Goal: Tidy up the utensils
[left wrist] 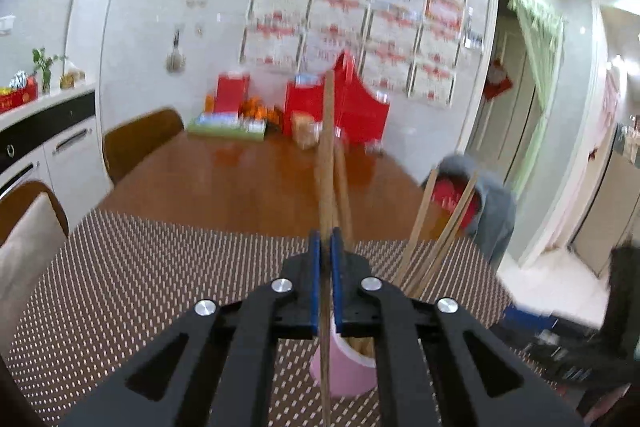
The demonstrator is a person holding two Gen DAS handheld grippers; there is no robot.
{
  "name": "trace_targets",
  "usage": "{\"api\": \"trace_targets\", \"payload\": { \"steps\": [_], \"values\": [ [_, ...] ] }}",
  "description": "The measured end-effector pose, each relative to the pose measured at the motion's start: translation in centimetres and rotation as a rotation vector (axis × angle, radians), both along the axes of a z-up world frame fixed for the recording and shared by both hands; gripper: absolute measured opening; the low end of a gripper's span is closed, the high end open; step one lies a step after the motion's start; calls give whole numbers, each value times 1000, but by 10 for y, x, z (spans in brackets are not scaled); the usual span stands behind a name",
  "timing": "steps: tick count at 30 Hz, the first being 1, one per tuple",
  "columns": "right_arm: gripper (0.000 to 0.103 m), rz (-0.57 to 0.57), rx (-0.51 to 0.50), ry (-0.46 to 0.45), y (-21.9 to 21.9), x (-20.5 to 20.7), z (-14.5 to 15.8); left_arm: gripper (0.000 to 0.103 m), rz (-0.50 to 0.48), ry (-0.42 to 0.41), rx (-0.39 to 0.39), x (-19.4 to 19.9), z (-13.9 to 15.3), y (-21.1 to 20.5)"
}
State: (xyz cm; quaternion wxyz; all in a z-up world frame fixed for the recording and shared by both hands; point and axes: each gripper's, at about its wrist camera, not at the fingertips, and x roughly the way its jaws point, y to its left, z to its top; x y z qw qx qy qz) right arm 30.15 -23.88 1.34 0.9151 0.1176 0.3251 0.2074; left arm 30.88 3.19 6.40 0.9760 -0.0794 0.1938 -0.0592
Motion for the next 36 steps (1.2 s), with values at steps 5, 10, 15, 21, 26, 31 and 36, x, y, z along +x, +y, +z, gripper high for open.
{"api": "trace_targets", "payload": {
  "steps": [5, 10, 15, 21, 26, 31, 36],
  "values": [
    [66, 5, -7, -3, 2, -4, -2, 5, 4, -187, 16, -11, 37, -18],
    [66, 0, -13, -6, -1, -5, -4, 5, 22, -304, 58, -13, 36, -43],
    [68, -8, 6, 0, -8, -7, -5, 6, 32, -231, 134, -1, -4, -60],
    [77, 8, 36, -27, -9, -23, 0, 29, 47, -130, 54, -3, -25, -39],
    [92, 2, 42, -114, -7, -56, 1, 32, 67, -107, 138, -28, -35, -35],
    [96, -7, 15, -145, -2, -85, -1, 37, 58, -45, 162, -57, -50, -31],
    [97, -21, -72, -140, 11, -106, -12, 48, 35, 38, 172, -80, -70, -30]
  ]
}}
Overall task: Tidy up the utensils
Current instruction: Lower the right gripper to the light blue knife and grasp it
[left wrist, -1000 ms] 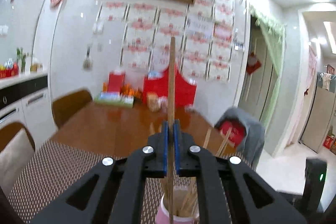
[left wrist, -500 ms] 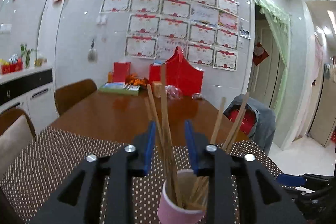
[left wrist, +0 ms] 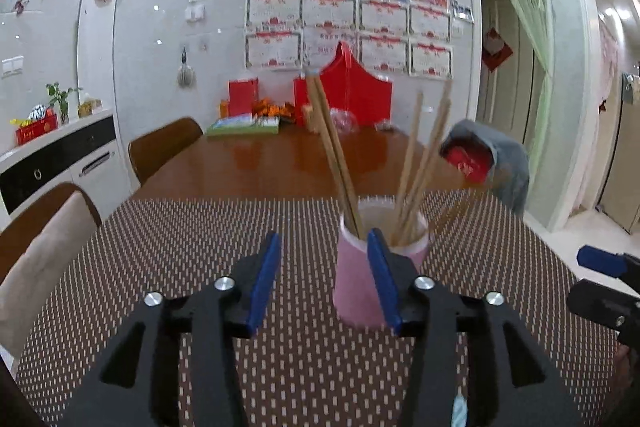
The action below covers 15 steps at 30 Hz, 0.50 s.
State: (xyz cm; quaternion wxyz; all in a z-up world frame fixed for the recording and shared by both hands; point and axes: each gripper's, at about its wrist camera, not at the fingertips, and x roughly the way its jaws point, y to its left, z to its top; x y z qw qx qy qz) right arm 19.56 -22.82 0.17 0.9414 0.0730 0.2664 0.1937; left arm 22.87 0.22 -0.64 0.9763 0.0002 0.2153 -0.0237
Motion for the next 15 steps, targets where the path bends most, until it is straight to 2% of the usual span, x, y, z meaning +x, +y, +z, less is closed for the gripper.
{"api": "trace_targets", "payload": {
  "steps": [5, 11, 15],
  "values": [
    [97, 18, -90, 54, 18, -23, -24, 54, -22, 102, -14, -22, -25, 5],
    [97, 35, -102, 151, 35, -48, -56, 55, -50, 218, -56, -54, -55, 19],
    [97, -20, -125, 187, 43, -60, -75, 55, -67, 279, -80, -69, -71, 26]
  ]
}}
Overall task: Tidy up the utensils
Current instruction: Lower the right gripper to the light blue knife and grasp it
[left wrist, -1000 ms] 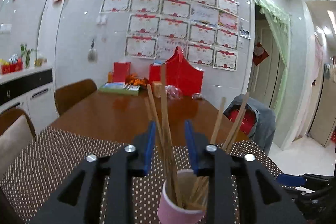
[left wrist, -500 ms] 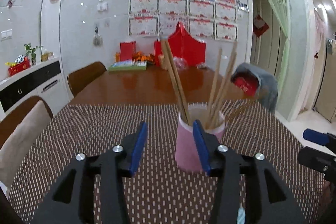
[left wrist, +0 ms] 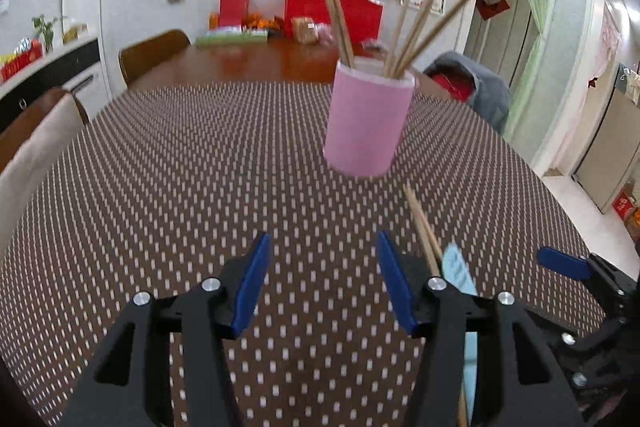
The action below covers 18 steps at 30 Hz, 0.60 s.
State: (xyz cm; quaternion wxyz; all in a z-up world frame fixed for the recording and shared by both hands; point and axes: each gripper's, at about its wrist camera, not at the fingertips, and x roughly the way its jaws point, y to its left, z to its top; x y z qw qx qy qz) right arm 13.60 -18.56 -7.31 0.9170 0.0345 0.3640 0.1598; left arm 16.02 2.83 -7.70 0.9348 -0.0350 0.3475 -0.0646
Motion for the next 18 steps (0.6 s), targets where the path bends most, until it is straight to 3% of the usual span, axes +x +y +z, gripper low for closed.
{"api": "trace_targets", "payload": {
  "steps": [8, 14, 18],
  "values": [
    [96, -154, -115, 52, 15, -10, -22, 58, -1, 61, -47, -23, -24, 9],
    [95, -199, -188, 49, 33, -11, -21, 59, -48, 97, -101, -28, -39, 11],
    [81, -190, -211, 59, 53, -3, -23, 60, -69, 110, -147, -31, -43, 15]
  ]
}}
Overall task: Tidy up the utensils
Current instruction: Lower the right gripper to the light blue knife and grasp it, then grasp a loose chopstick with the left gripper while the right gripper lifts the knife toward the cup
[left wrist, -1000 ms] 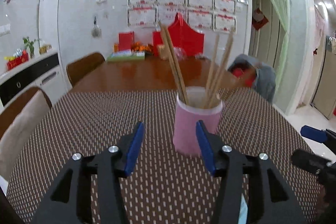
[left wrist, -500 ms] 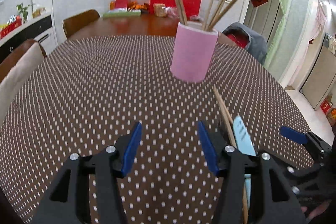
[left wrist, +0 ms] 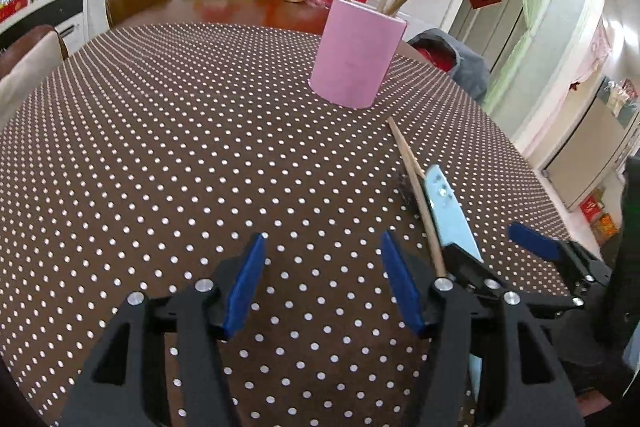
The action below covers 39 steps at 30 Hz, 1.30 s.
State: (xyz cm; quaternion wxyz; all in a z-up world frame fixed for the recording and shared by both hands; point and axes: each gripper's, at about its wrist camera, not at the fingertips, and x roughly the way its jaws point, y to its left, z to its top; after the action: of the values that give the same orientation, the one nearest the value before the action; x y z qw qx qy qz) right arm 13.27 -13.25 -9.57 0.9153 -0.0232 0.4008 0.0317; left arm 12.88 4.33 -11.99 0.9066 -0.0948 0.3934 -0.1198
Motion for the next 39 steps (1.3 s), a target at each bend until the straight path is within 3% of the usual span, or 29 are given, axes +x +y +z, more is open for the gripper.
{"api": "trace_targets", "payload": {
  "steps": [2, 3, 4, 6, 13, 17, 22, 23, 24, 25, 26, 29, 30, 31, 39],
  "values": [
    [51, 14, 16, 31, 5, 4, -3, 62, 0, 1, -15, -4, -1, 2],
    [49, 7, 13, 25, 7, 4, -3, 62, -2, -1, -20, -6, -1, 3],
    [37, 6, 10, 24, 8, 5, -3, 62, -2, -2, -23, -7, -1, 8],
    [27, 0, 36, 19, 6, 4, -2, 62, -1, 0, -24, -7, -1, 10],
    [25, -8, 114, 5, -11, -4, 4, 62, 0, 7, -13, -5, 0, 10],
    [14, 8, 139, -58, -20, -10, 17, 62, 2, 16, -19, 0, 3, 2],
    [15, 30, 141, -11, -27, -4, 10, 63, -22, 10, -21, 1, 8, -10],
    [17, 31, 134, -15, -26, -4, 11, 63, -24, 11, -25, 1, 8, -10],
    [32, 35, 131, -14, -24, -5, 12, 63, -25, 13, -34, 1, 8, -11],
    [61, 44, 139, -20, -24, -5, 13, 64, -24, 17, -39, 1, 8, -11],
    [61, 26, 142, -30, -25, -6, 13, 67, -16, 19, -45, 1, 8, -9],
    [57, 50, 172, 7, -23, -2, 8, 67, -2, 24, -48, 1, 6, -5],
    [39, 54, 164, 17, -21, 0, 6, 67, 3, 27, -50, 0, 6, -2],
    [32, 69, 167, 39, -18, 2, 2, 67, 5, 29, -53, 0, 5, -1],
    [27, 41, 151, -11, -16, -3, 10, 67, 26, 40, -52, -3, 2, 10]
  ]
}}
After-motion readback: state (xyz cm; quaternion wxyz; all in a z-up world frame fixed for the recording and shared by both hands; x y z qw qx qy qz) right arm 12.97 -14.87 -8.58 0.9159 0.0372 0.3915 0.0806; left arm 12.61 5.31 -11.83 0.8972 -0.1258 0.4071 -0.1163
